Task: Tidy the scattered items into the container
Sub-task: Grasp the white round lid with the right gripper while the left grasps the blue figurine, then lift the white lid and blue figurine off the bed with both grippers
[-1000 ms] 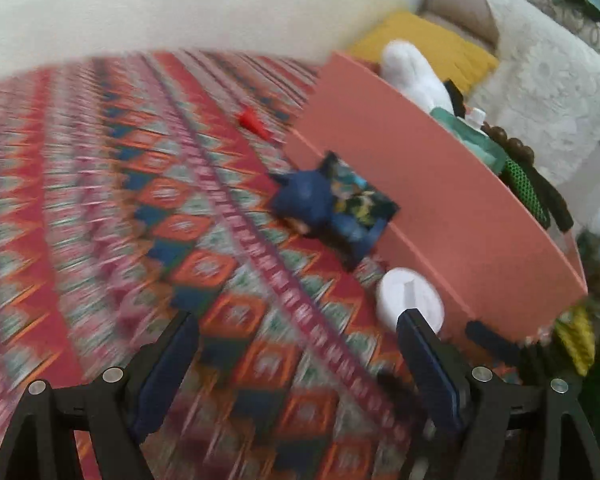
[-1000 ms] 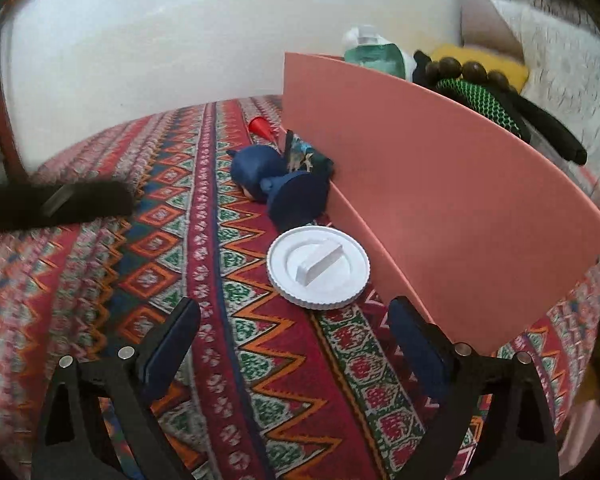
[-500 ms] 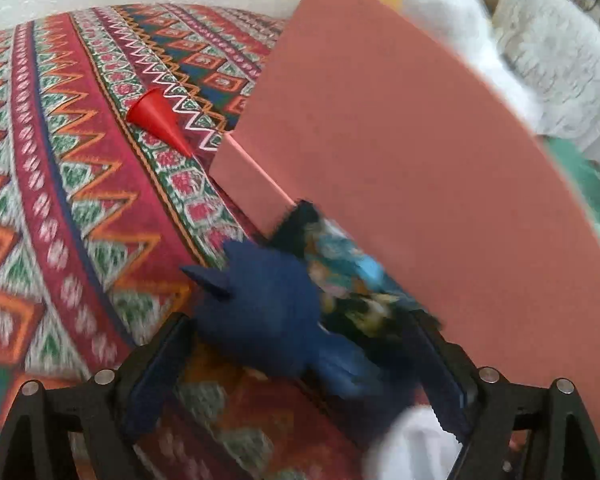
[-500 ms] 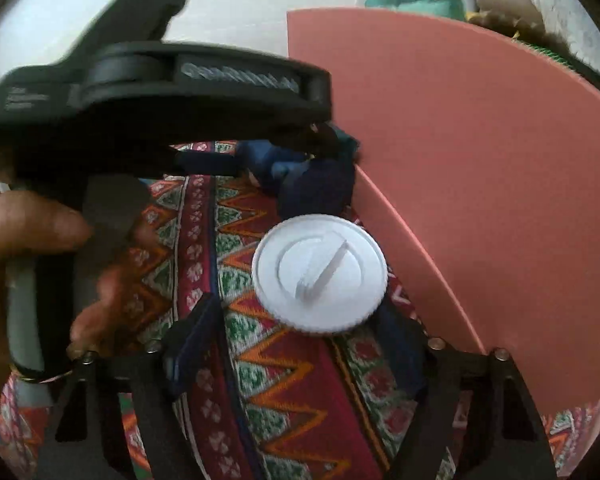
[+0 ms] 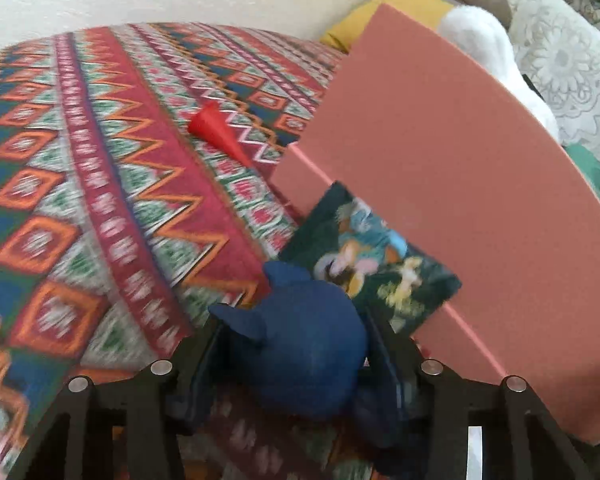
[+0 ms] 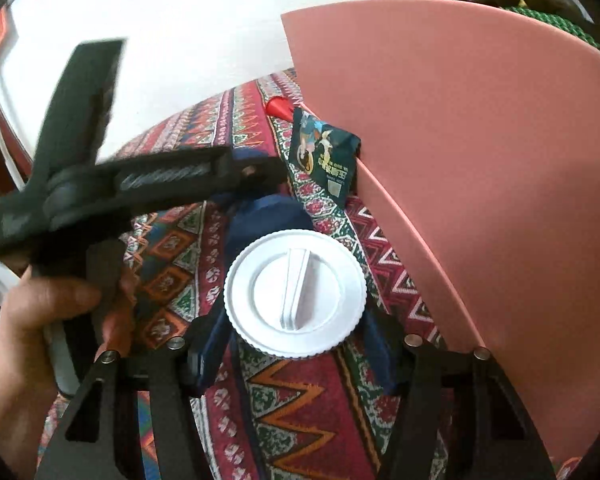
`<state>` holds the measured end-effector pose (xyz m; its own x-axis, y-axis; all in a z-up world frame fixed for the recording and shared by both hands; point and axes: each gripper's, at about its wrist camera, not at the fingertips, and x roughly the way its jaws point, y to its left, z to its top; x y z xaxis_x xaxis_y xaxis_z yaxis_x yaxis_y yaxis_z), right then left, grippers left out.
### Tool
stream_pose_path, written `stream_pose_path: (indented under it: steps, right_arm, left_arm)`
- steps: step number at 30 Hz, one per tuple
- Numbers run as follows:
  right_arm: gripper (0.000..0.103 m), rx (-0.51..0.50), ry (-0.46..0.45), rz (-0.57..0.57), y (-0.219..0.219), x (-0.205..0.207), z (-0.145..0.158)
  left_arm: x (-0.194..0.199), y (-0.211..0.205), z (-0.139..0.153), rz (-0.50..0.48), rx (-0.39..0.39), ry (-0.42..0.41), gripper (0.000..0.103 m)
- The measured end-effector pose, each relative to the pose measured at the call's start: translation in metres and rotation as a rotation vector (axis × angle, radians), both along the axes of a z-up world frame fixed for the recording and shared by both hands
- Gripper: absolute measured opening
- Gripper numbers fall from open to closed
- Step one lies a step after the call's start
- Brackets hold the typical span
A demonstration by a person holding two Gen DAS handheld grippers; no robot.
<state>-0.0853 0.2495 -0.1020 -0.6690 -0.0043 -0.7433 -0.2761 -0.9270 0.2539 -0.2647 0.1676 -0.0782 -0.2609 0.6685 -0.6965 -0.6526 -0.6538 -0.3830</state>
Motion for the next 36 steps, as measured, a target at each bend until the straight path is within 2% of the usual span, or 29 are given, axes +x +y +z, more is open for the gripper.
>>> stream_pose_path:
  steps: [3,7,15,16,17,20,21,22,23,25,28,32,36]
  right_arm:
    - [0.063,-0.028,0.01,0.011,-0.001,0.006,0.004]
    - [0.063,-0.037,0.048,0.06,-0.014,0.016,0.019]
    - [0.063,-0.005,0.193,0.154,-0.049,0.051,0.071]
    - [0.063,-0.001,0.217,0.162,-0.05,0.055,0.078]
    - [0.063,0.003,0.241,0.17,-0.052,0.06,0.084]
    - [0.063,0.037,0.302,0.182,-0.056,0.084,0.108]
    - [0.063,0.053,0.321,0.184,-0.058,0.093,0.117]
    - [0.063,0.054,0.328,0.181,-0.057,0.097,0.121]
    - [0.063,0.055,0.334,0.178,-0.057,0.101,0.124]
    - [0.063,0.044,0.337,0.168,-0.051,0.103,0.128]
    - [0.063,0.013,0.331,0.148,-0.039,0.094,0.125]
    - [0.063,-0.009,0.327,0.121,-0.026,0.094,0.129]
    - [0.063,-0.026,0.307,0.101,0.006,0.072,0.125]
  left_arm:
    - [0.011,-0.019,0.008,0.04,-0.015,0.025,0.056]
    - [0.029,-0.055,0.027,0.123,0.004,0.052,0.056]
    - [0.073,-0.132,0.082,0.259,0.037,0.148,0.053]
    - [0.079,-0.139,0.089,0.268,0.053,0.157,0.035]
    - [0.085,-0.145,0.097,0.277,0.069,0.164,0.027]
    - [0.107,-0.158,0.118,0.294,0.084,0.19,0.027]
    - [0.113,-0.159,0.122,0.292,0.067,0.203,0.027]
    - [0.117,-0.161,0.123,0.295,0.047,0.214,0.032]
    - [0.117,-0.162,0.122,0.29,0.033,0.21,0.047]
    - [0.114,-0.164,0.111,0.251,0.008,0.176,0.064]
    - [0.103,-0.151,0.093,0.191,-0.071,0.156,0.068]
    - [0.084,-0.104,0.061,0.104,-0.22,0.176,0.069]
    - [0.065,-0.058,0.03,0.017,-0.369,0.196,0.069]
